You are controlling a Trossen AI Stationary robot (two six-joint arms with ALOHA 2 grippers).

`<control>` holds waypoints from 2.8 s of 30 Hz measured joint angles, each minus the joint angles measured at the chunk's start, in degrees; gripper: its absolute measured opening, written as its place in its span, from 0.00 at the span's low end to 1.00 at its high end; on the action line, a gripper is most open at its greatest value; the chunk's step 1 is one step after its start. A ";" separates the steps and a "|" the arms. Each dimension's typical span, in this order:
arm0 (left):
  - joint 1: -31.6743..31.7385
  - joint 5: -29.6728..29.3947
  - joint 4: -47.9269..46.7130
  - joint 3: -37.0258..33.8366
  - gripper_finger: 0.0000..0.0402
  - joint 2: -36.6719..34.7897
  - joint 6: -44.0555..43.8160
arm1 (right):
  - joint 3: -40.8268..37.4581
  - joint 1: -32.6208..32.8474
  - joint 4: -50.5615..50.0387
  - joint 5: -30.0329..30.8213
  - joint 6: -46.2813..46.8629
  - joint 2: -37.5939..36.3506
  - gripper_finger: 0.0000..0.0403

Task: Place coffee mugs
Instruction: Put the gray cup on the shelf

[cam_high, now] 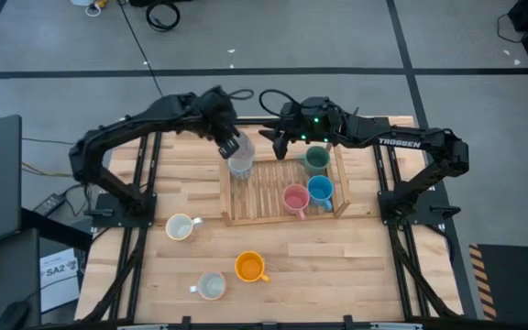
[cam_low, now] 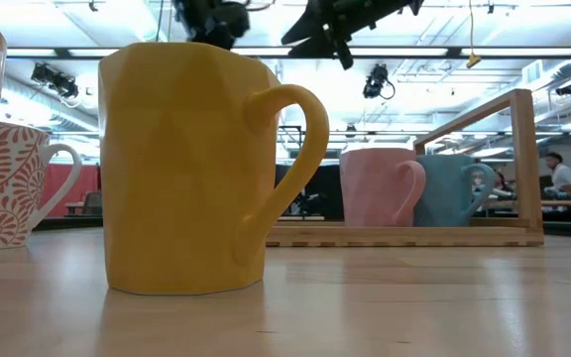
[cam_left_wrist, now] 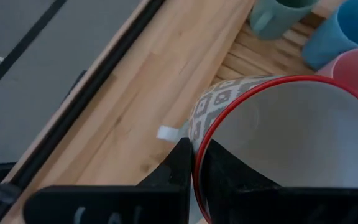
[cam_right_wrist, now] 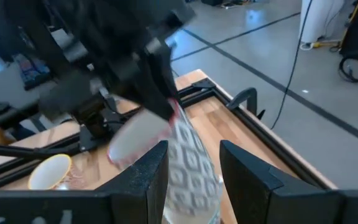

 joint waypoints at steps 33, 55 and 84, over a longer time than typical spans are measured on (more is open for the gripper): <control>-6.21 -0.34 8.87 0.00 0.07 11.34 0.20 | 0.00 1.16 -16.91 -1.35 4.57 0.00 0.37; -3.19 -6.23 1.92 0.17 0.07 10.82 -0.24 | 0.00 1.16 -16.91 -1.22 4.53 0.00 0.37; -3.71 -5.55 2.13 0.24 0.07 4.20 2.01 | 0.00 1.14 -16.98 -1.22 2.54 -0.02 0.37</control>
